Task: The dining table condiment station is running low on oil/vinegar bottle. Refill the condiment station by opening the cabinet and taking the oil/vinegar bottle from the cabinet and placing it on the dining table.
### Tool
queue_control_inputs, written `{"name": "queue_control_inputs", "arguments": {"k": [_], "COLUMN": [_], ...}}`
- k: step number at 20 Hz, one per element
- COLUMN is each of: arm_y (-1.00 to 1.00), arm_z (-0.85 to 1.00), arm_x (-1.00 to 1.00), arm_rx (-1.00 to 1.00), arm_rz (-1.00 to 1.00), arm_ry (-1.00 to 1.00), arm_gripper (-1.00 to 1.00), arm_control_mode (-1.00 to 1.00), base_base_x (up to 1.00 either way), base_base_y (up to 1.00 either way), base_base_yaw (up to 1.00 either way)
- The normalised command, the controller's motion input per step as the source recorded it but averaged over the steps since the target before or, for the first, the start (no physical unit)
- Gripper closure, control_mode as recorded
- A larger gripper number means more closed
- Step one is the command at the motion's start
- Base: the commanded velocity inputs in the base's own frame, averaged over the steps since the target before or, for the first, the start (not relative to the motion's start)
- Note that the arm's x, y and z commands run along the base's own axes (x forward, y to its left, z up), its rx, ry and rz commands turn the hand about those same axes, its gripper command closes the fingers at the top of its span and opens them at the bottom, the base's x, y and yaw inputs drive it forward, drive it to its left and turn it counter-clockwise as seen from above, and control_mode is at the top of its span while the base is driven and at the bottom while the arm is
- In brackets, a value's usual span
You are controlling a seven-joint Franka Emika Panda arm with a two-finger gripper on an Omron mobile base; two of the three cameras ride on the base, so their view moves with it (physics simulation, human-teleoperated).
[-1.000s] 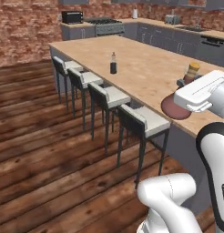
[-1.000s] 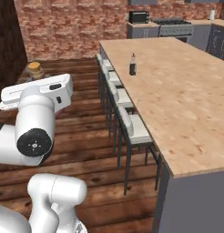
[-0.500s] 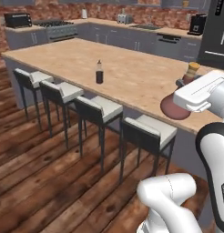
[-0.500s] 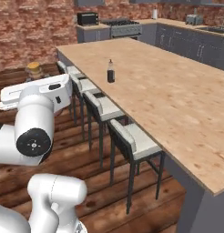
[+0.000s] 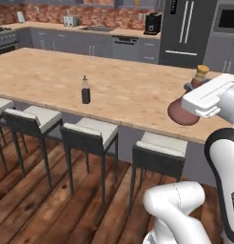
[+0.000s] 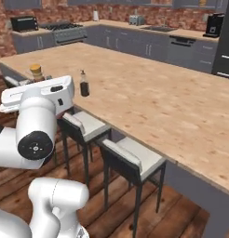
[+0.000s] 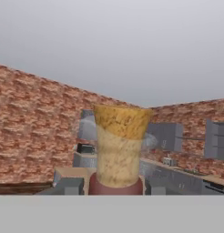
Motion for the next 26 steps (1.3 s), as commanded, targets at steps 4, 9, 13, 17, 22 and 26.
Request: {"name": "queue_control_inputs", "arguments": {"k": [4, 9, 13, 17, 22, 26], "arm_y": [0.0, 0.0, 0.0, 0.0, 0.0, 0.0], "arm_z": [0.0, 0.0, 0.0, 0.0, 0.0, 0.0], "arm_x": [0.0, 0.0, 0.0, 0.0, 0.0, 0.0], "arm_rx": [0.0, 0.0, 0.0, 0.0, 0.0, 0.0], "arm_rz": [0.0, 0.0, 0.0, 0.0, 0.0, 0.0], "arm_ry": [0.0, 0.0, 0.0, 0.0, 0.0, 0.0], "arm_gripper": [1.0, 1.0, 1.0, 1.0, 1.0, 1.0], "arm_control_mode": [1.0, 1.0, 1.0, 1.0, 1.0, 1.0], "base_base_x": [0.62, 0.64, 0.61, 0.61, 0.59, 0.6], "base_base_y": [1.0, 1.0, 1.0, 1.0, 0.89, 0.36], "base_base_yaw": [-0.47, -0.49, -0.48, -0.49, -0.48, -0.36]}}
